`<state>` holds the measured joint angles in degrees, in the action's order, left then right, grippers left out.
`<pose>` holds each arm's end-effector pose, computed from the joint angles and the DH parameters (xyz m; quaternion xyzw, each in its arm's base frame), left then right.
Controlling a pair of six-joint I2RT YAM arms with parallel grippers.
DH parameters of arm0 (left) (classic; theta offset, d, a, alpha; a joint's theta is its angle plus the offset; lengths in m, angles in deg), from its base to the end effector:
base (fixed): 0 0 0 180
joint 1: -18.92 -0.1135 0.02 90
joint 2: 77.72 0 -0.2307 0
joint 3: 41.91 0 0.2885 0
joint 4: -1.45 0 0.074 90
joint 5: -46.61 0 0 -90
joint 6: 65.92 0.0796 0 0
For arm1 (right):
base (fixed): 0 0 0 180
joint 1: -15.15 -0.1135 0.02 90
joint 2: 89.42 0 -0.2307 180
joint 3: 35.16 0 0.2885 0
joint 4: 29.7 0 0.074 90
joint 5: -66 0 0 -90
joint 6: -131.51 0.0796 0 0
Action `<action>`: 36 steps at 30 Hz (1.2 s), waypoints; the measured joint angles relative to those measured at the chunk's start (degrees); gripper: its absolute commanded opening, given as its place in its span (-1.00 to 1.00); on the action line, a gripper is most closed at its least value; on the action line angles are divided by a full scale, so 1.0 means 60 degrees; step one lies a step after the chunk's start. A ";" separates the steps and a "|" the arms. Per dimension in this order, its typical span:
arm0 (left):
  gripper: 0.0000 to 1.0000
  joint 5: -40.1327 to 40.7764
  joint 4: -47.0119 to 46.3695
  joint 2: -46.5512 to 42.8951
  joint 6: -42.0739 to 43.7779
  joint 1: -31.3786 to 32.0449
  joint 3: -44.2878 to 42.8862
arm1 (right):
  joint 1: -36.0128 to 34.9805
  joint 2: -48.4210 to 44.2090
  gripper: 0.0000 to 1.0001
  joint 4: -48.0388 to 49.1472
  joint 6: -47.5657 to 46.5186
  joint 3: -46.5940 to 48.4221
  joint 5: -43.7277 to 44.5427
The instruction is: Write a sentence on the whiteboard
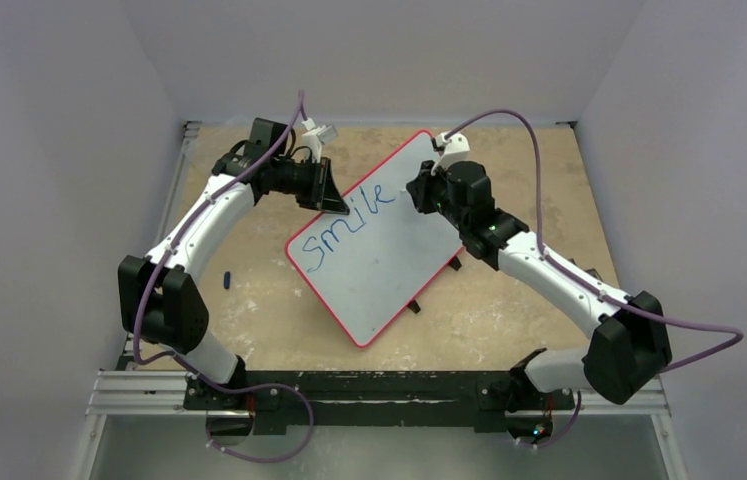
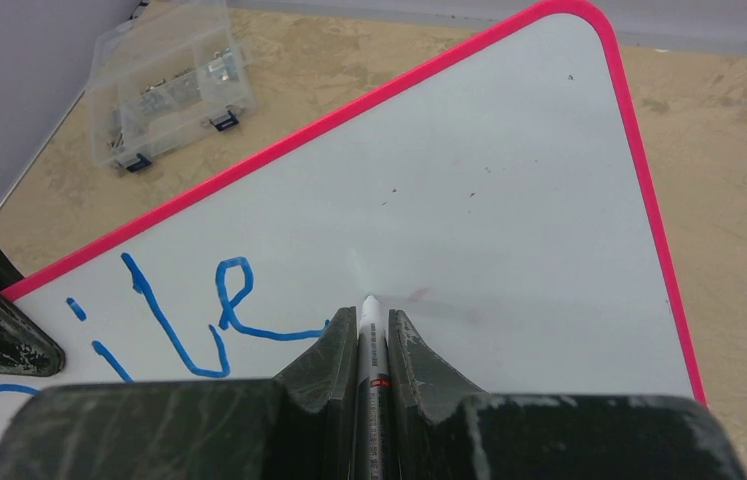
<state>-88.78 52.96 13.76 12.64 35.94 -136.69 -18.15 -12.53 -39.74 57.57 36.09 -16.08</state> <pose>0.3664 -0.1714 0.2639 0.1794 0.8542 -0.4303 0.2303 0.3420 0.2115 0.2685 -0.0779 0.7923 0.2016 0.5705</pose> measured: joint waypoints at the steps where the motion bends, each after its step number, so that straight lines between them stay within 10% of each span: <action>1: -1.00 0.0000 0.0000 0.0000 0.0000 0.0000 0.0000 | 0.0000 0.0011 -1.00 0.0015 0.0000 0.0000 0.0000; 36: -1.00 0.0004 -0.0004 0.0000 -0.0022 0.0000 0.0011 | 0.0044 -0.1468 -1.00 -0.0182 0.0328 0.0000 -0.2087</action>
<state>-88.76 52.94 13.76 12.51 35.94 -136.63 -17.89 -21.34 -40.84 59.53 36.09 -28.60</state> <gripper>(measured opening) 0.050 0.092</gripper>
